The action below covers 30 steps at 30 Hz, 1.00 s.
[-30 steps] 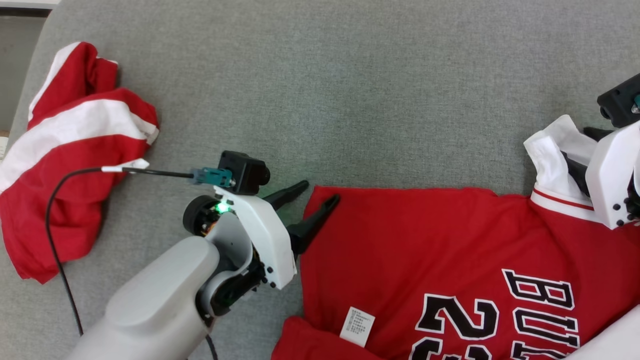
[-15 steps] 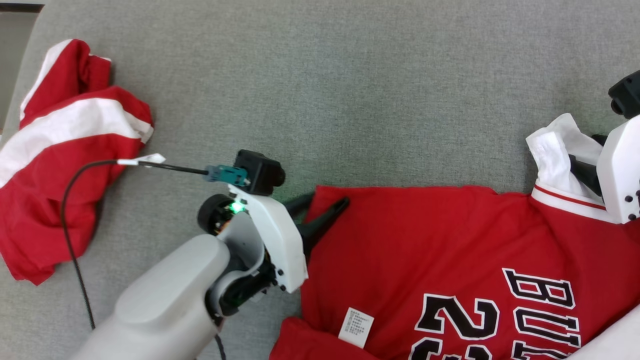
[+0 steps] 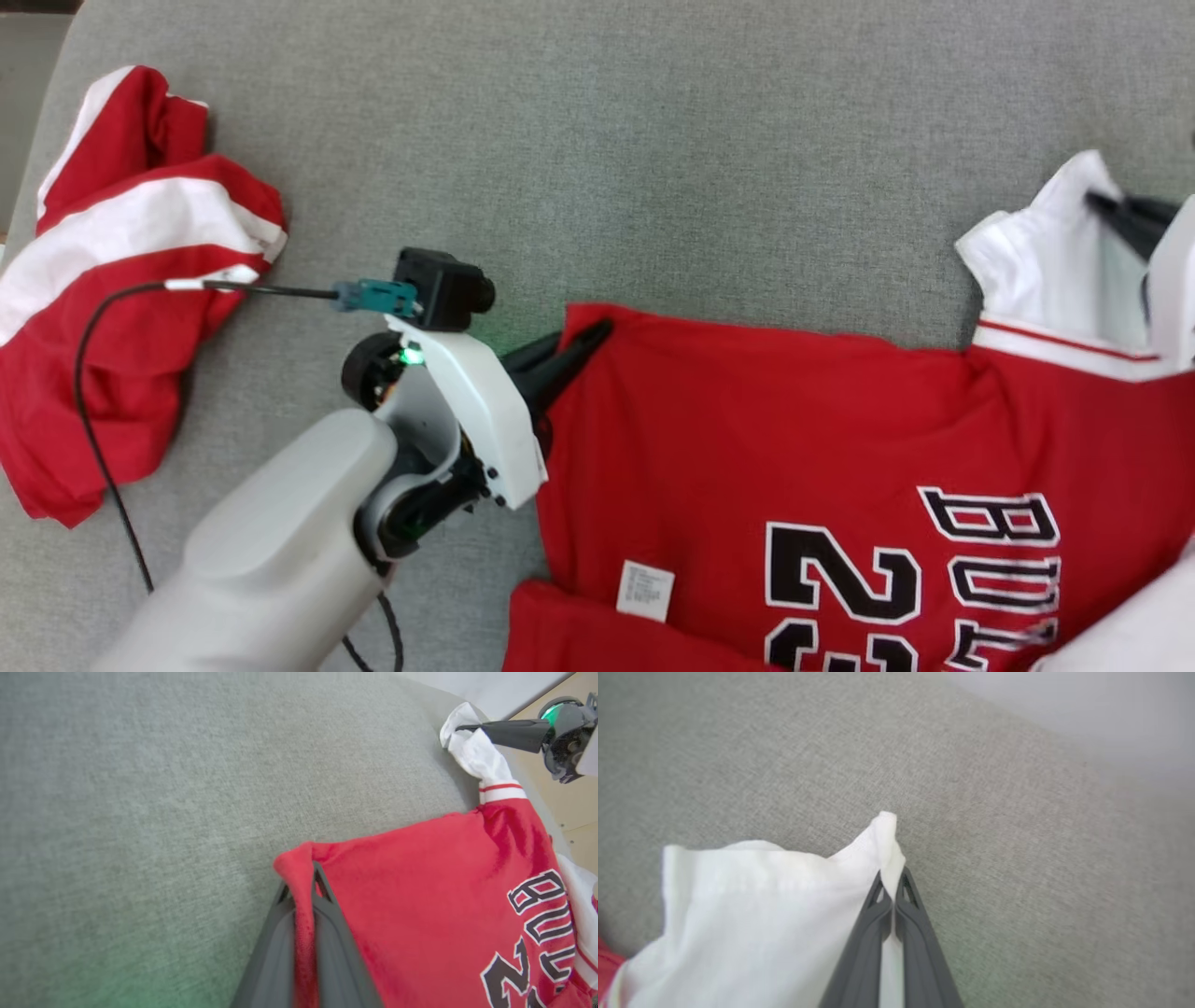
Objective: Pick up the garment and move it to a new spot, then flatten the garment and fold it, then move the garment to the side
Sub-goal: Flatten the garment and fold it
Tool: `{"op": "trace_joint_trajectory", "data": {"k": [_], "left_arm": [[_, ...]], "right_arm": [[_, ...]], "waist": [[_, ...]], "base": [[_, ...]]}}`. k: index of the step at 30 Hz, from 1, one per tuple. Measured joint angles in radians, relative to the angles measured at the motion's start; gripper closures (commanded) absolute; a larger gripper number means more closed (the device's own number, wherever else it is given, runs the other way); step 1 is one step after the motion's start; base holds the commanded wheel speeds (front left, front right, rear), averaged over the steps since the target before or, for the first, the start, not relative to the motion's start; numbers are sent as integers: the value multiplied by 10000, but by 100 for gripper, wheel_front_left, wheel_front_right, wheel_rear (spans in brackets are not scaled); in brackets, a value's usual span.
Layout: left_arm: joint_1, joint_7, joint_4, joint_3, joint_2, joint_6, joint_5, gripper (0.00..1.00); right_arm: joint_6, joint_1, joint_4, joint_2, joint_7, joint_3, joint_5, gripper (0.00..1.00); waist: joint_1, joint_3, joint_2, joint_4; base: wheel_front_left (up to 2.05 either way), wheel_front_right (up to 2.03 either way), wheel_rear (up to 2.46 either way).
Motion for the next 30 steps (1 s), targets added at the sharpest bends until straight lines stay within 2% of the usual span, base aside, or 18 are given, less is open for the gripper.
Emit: {"op": "trace_joint_trajectory", "data": {"k": [9,15,22,30], "left_arm": [[-286,-614,98,573,109,355,0,100],[-280,-809,182,600,100,395,2,100],[603,-1430,-420,782,412,525,-25,100],[2236,-1833,-2071,865,1037,1177,-259,100]], "right_arm": [[-2,-558,562,-127,-1530,-922,-581,100],[-2,-456,401,13,-2190,-1195,-667,100],[-2,1172,-828,-378,-3055,-1381,-174,100],[-2,3794,-2004,-840,-3875,-2245,224,100]], "waist": [[0,-105,0,-51],[0,-249,0,-192],[0,-585,0,-421],[-1,-1366,0,-710]], "base": [[0,0,0],[0,0,0],[0,0,0],[0,0,0]]}}
